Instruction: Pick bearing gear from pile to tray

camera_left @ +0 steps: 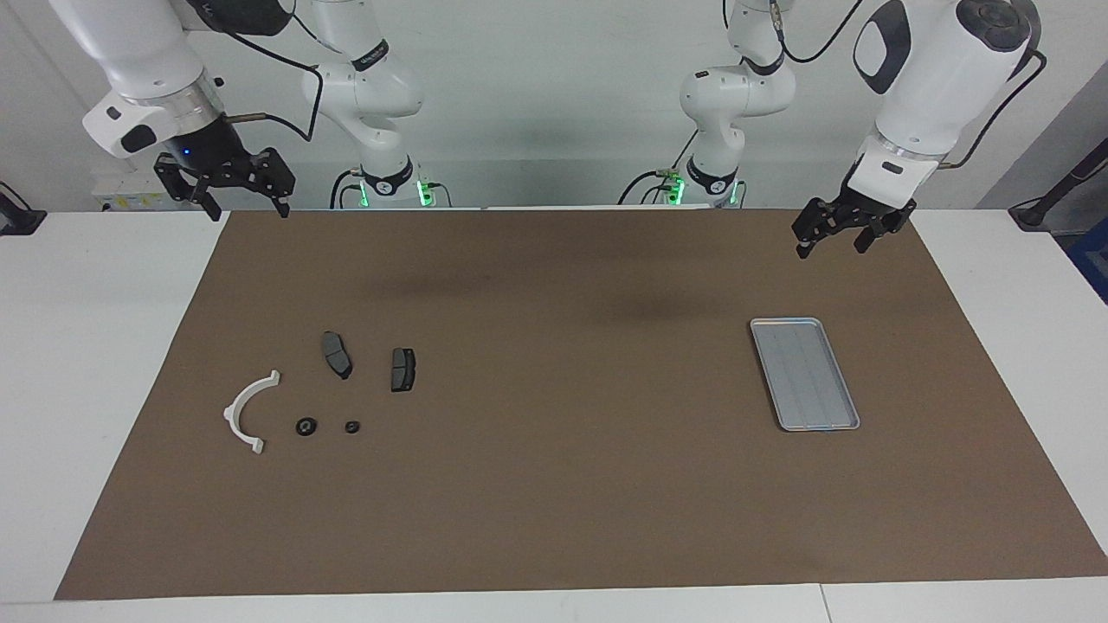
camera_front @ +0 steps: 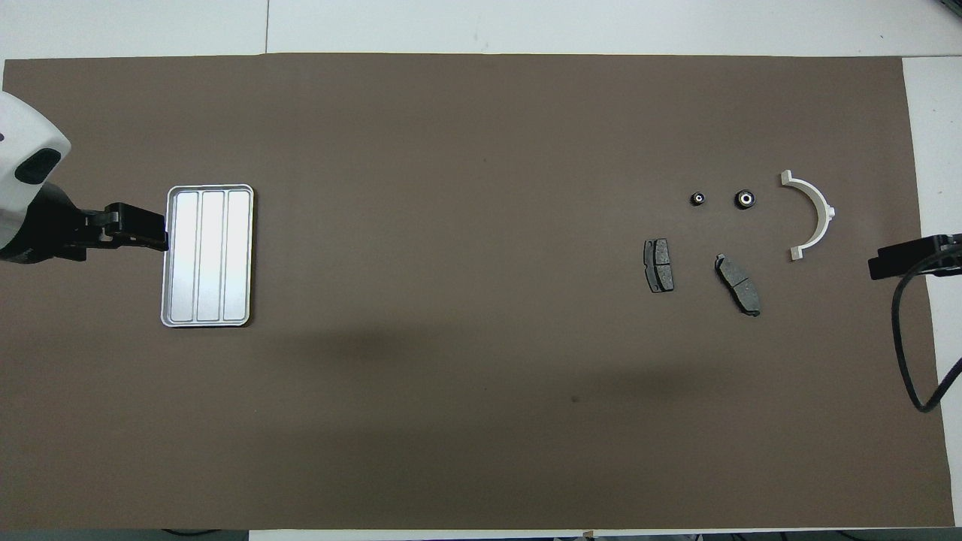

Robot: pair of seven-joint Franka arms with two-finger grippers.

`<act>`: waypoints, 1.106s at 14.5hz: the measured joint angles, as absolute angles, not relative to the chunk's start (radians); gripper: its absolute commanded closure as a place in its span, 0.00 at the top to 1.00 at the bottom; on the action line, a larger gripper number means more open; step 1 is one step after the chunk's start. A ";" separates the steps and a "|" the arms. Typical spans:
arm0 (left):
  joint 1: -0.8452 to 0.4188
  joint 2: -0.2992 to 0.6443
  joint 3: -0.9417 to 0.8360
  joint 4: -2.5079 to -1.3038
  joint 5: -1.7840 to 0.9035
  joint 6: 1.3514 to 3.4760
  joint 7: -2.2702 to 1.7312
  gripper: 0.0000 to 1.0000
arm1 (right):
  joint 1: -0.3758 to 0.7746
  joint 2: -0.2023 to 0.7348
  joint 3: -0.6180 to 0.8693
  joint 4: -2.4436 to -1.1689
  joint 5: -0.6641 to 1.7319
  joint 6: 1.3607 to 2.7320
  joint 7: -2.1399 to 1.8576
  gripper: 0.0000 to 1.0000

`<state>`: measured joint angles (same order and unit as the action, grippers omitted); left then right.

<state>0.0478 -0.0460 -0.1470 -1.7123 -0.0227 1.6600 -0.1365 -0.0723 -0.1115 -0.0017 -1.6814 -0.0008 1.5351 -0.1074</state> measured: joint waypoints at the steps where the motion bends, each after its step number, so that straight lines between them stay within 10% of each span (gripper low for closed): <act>1: 0.048 -0.046 -0.147 -1.712 -0.023 1.660 -0.136 1.00 | -0.072 -0.107 -0.002 -1.682 -0.001 1.543 -0.107 1.00; 16: 0.048 -0.046 -0.149 -1.714 -0.023 1.660 -0.136 1.00 | -0.081 0.272 -0.006 -1.689 -0.014 2.021 -0.138 1.00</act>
